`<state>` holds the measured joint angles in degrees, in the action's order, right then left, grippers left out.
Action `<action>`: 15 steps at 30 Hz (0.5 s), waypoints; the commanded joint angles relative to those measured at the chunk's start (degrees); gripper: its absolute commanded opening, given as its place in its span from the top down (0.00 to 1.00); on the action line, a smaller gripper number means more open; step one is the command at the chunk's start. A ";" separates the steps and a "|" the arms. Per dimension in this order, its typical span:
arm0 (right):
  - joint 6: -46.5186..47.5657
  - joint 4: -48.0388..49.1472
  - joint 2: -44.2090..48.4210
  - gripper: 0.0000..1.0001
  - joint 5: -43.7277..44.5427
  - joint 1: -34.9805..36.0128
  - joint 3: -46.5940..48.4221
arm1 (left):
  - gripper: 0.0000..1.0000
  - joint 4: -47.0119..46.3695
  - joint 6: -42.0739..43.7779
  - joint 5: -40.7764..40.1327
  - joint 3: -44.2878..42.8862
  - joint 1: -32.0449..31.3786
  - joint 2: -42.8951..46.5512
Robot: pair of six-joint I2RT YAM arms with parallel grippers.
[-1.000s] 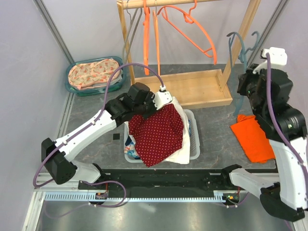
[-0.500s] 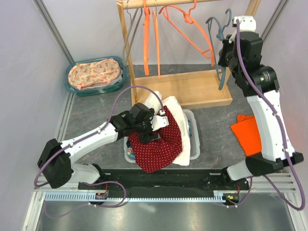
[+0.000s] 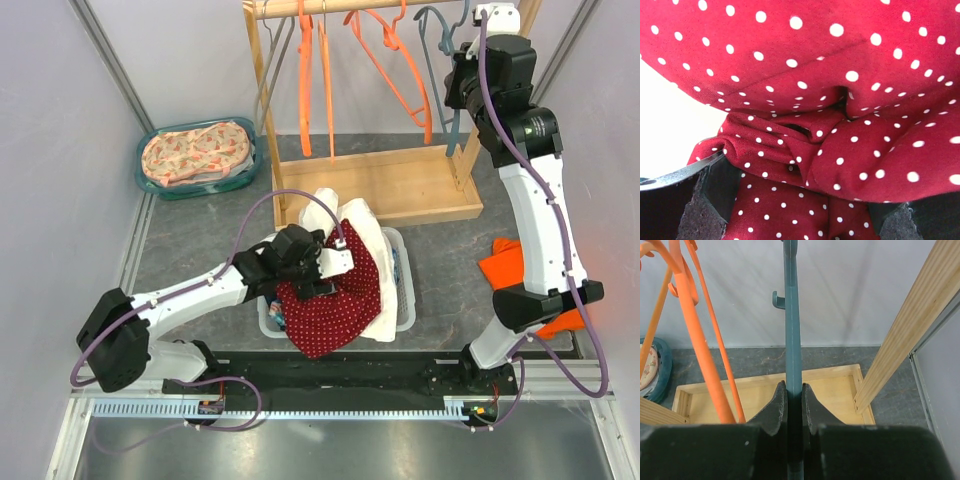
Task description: Remove the skirt from the hanger
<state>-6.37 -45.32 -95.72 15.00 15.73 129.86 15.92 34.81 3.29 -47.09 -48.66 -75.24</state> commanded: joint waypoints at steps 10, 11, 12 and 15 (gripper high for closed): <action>-1.35 8.32 0.71 1.00 -6.30 -3.94 1.62 | 0.00 -3.08 7.89 -16.72 4.18 -4.42 -10.80; -1.89 8.67 0.54 1.00 -7.17 -4.56 1.88 | 0.00 -4.74 8.78 -17.52 5.07 -5.47 -10.98; -2.41 8.93 0.01 1.00 -7.88 -5.00 1.89 | 0.00 -5.28 9.66 -18.14 6.04 -5.82 -10.89; -3.47 9.90 -1.56 1.00 -9.38 -6.32 1.71 | 0.00 -4.94 11.86 -16.83 8.50 -6.79 -8.96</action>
<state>-7.79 -39.90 -96.40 8.49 10.94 129.91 3.33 40.07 -11.03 -45.47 -54.43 -80.95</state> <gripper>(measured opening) 0.106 0.991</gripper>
